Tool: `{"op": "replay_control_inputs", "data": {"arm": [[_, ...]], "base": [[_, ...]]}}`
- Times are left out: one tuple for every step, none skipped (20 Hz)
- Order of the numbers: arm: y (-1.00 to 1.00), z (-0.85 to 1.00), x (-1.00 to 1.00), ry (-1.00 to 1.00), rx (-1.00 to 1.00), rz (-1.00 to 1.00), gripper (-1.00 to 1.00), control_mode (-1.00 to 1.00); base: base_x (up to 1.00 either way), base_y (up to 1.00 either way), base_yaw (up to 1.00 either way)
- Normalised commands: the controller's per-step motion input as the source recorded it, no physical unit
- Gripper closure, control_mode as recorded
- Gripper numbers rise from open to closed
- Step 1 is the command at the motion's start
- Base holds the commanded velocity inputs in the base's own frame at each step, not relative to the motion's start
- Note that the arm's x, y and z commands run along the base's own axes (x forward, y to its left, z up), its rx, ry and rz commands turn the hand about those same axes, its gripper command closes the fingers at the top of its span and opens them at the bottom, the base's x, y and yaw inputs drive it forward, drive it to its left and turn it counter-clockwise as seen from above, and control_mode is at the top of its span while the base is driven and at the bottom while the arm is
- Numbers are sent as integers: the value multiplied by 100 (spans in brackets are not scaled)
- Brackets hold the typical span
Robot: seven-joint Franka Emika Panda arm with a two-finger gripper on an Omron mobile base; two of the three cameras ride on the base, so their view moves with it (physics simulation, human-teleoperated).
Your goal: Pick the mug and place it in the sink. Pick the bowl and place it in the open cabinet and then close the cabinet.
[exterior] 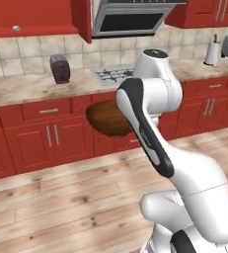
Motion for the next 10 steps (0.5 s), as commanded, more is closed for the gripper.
{"op": "replay_control_inputs", "data": {"arm": [[0, 0, 0, 0, 0, 0, 100, 100], [0, 0, 0, 0, 0, 0, 100, 100], [0, 0, 0, 0, 0, 0, 100, 100], [0, 0, 0, 0, 0, 0, 100, 100], [0, 0, 0, 0, 0, 0, 100, 100], [0, 0, 0, 0, 0, 0, 100, 100], [0, 0, 0, 0, 0, 0, 100, 100], [0, 0, 0, 0, 0, 0, 100, 100], [0, 0, 0, 0, 0, 0, 100, 100], [0, 0, 0, 0, 0, 0, 100, 100]], "base": [[62, 62, -46], [81, 41, -31], [74, 31, -23], [85, 51, -27], [89, 92, -36], [94, 100, -37], [96, 100, -36], [100, 100, -36], [100, 100, -35], [100, 100, -35]]}}
